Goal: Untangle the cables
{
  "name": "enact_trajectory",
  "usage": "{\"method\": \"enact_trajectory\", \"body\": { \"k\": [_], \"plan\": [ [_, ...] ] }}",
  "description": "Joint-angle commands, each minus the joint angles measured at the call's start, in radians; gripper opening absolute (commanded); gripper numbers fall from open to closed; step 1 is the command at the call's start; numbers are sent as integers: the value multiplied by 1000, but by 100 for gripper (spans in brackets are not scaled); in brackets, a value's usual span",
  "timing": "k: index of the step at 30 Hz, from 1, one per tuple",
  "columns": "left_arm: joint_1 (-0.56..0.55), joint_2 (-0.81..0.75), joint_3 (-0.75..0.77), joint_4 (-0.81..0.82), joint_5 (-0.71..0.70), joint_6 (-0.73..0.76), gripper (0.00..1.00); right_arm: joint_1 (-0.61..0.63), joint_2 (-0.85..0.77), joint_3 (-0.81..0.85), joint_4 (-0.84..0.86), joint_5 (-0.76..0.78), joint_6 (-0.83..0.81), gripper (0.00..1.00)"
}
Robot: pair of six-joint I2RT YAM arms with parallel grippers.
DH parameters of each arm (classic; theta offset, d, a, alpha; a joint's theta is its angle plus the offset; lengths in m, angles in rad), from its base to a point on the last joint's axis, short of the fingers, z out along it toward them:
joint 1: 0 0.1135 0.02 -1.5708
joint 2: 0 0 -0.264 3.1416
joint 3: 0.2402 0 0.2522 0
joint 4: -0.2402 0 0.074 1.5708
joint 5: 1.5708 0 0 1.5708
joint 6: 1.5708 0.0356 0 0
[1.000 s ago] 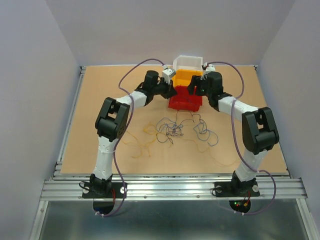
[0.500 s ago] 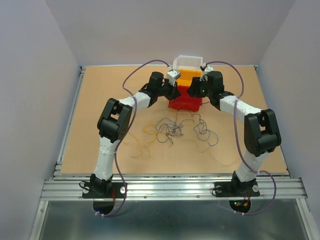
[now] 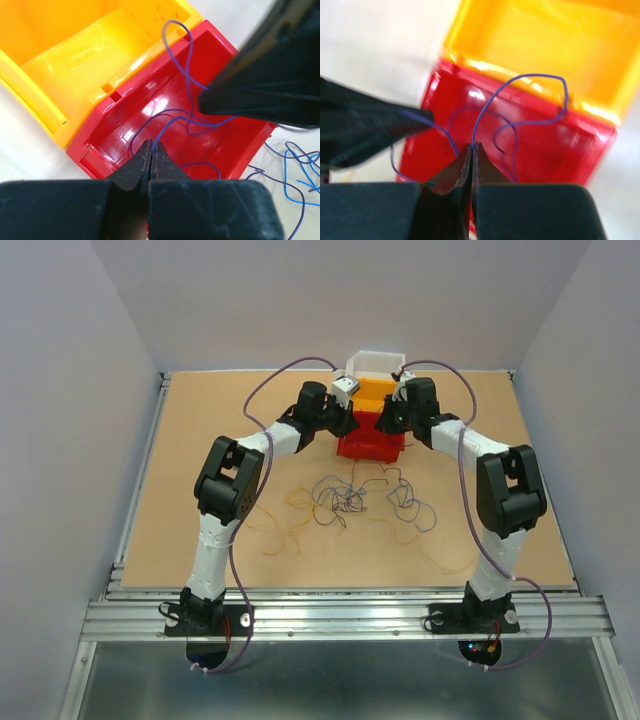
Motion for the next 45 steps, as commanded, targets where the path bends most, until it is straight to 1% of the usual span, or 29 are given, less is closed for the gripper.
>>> {"method": "enact_trajectory", "body": {
  "k": [1,2,3,5,12,17,19,22,23,27,31,33,37,40,41,43,45],
  "plan": [
    [-1,-31,42,18,-6,12,6,8,84,152,17,-107,22,1],
    [-1,-33,41,20,-12,15,6,8,107,203,15,-141,31,0],
    [-1,-31,38,20,-26,18,5,8,158,223,14,-149,49,1],
    [-1,-34,33,23,-37,20,5,8,198,266,-6,-143,63,1],
    [1,-39,21,32,-38,17,2,33,249,274,-124,-28,30,1],
    [-1,-37,13,37,-40,21,2,59,327,390,-287,98,-13,1],
    [1,-33,10,38,-45,23,2,60,329,392,-288,124,-15,1],
    [1,-25,13,40,-45,20,2,60,284,381,-281,98,-13,4],
    [1,-23,13,40,-43,20,2,60,284,380,-278,97,-13,6],
    [1,-17,15,40,-48,20,2,65,209,372,-264,107,-4,27],
    [1,-8,18,40,-43,18,2,74,129,352,-261,114,-3,39],
    [-1,0,21,40,-42,17,2,80,90,322,-259,121,1,50],
    [-1,7,27,40,-35,15,2,85,40,272,-244,163,13,52],
    [-7,21,38,40,-11,6,3,85,-10,228,-223,228,33,52],
    [-10,27,42,34,-9,6,6,85,-30,204,-203,236,37,52],
    [-22,49,68,16,-14,15,8,85,-41,190,-184,261,50,51],
    [-30,53,85,-21,-20,35,13,85,-47,171,-167,270,60,50]
  ]
}}
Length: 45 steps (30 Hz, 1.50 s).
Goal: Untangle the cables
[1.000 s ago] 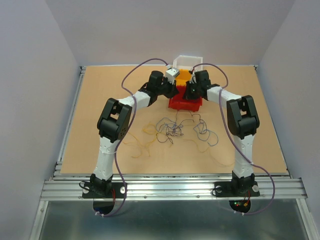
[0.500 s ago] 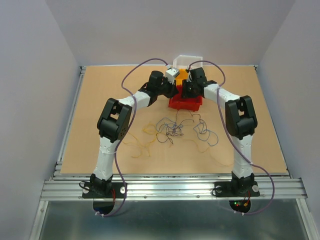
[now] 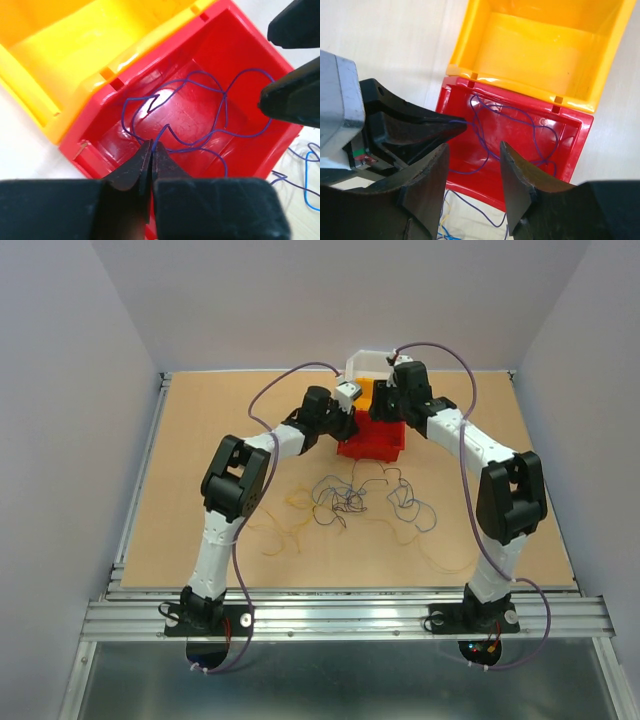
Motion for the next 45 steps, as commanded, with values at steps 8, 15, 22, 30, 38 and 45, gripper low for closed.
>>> {"method": "enact_trajectory", "body": {
  "k": [8,15,22,30,38,45],
  "plan": [
    [-27,-112,10,-6,-62,83,52,7,-72,-127,105,66,51,50],
    [-24,-222,-21,-31,-111,106,86,7,-229,-291,106,38,13,61],
    [-6,-364,-70,-115,-177,188,87,17,-365,-441,84,-63,-36,63],
    [4,-647,-331,-249,-155,374,88,117,-338,-478,-12,-23,-114,75],
    [4,-843,-613,-158,-175,364,88,149,-221,-441,-12,-12,-176,77],
    [4,-905,-696,-92,-200,383,88,159,-140,-444,-19,18,-217,77]
  ]
}}
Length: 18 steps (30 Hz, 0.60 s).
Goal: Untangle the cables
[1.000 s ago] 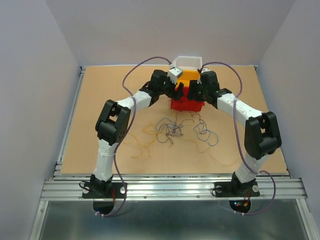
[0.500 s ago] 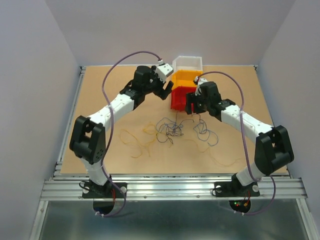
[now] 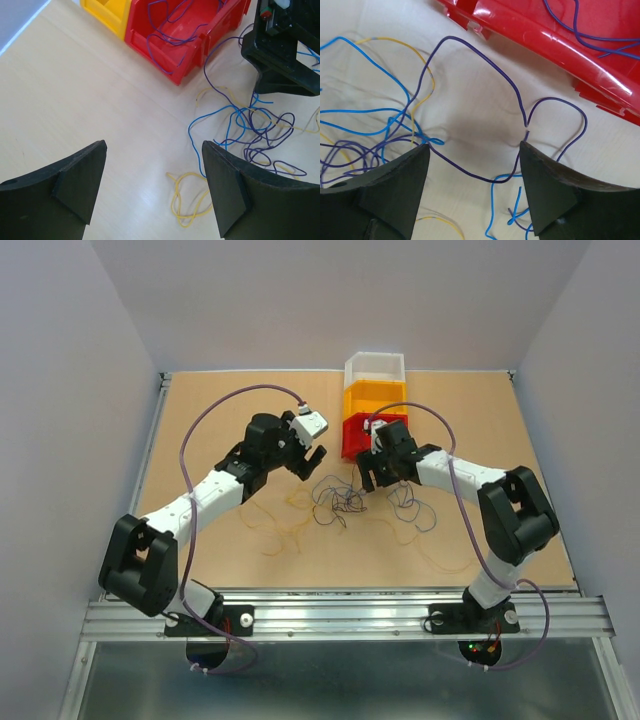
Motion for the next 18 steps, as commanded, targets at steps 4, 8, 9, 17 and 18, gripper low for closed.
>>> {"method": "enact_trajectory", "body": {
  "k": [4,8,9,17,18],
  "plan": [
    [-2,-41,-22,94,3,22,88,10,4,17,-6,-4,-61,19],
    [-2,-18,-14,80,52,28,88,27,-111,-32,31,-111,-88,0],
    [-2,-21,-16,75,70,31,88,33,-183,-46,60,-169,-94,0],
    [-2,-138,-131,193,236,30,86,45,-564,-233,278,-473,-43,1],
    [-2,-159,-149,228,244,26,86,45,-623,-255,324,-490,-12,0]
  ]
}}
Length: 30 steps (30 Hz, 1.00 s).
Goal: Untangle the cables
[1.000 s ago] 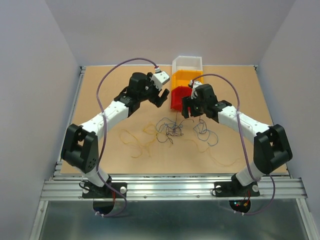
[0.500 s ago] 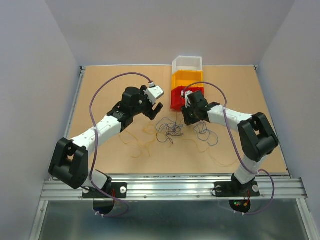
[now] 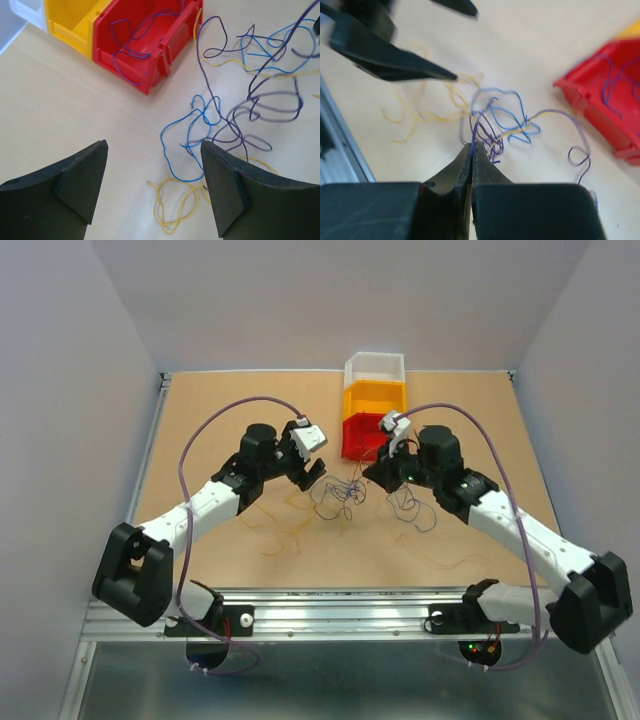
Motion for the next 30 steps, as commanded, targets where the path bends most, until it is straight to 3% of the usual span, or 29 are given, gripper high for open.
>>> {"method": "enact_trajectory", "body": {
  "k": [1,7,14,25,30],
  "plan": [
    [-2,-171,-92,142,134,-1,86,5,-150,-75,199,-159,71,1],
    [-2,-325,-151,220,268,-59,92,7,-231,-99,271,-232,134,1],
    [-14,-301,-120,304,393,-165,93,11,-228,-98,321,-295,170,1],
    [-135,-114,-59,366,328,-148,91,28,-233,-79,401,-323,219,0],
    [-144,-54,-44,357,296,-133,80,28,-274,-24,406,-228,234,0]
  ]
}}
